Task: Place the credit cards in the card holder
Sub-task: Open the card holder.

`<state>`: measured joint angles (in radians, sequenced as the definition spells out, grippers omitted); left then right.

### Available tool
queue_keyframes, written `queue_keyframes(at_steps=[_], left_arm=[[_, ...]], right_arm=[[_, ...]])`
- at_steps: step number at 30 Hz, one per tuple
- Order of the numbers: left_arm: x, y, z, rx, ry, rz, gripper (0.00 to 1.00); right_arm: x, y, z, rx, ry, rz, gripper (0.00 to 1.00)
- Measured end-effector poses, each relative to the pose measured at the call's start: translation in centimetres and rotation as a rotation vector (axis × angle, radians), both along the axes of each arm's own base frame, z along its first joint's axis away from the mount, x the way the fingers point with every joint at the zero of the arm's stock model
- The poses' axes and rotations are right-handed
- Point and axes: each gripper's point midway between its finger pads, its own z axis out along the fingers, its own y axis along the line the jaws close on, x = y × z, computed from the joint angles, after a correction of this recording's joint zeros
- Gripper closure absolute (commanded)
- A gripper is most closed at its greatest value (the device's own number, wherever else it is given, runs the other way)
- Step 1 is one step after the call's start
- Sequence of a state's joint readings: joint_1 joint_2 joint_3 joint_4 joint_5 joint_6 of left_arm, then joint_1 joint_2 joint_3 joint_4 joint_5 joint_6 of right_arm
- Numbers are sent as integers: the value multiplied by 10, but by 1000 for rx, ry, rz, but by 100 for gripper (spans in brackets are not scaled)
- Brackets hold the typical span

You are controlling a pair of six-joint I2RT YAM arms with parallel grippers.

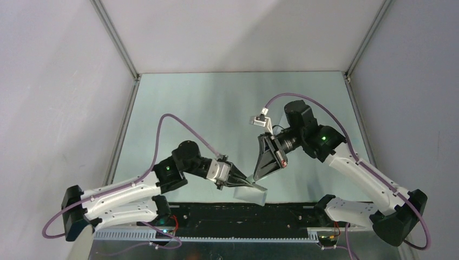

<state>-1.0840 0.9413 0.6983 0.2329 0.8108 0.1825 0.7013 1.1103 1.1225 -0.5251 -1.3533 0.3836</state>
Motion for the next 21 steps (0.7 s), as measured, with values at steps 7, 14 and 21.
queue_keyframes(at_steps=[7,14,21], left_arm=[[6,20,9,-49,18,121,100],[30,35,33,-107,169,337,100],[48,31,28,-45,430,474,100]], right_arm=[[32,2,-13,-66,-16,-164,13],[78,-13,-17,-141,-126,-505,1],[73,-22,-3,-110,-171,-544,1]])
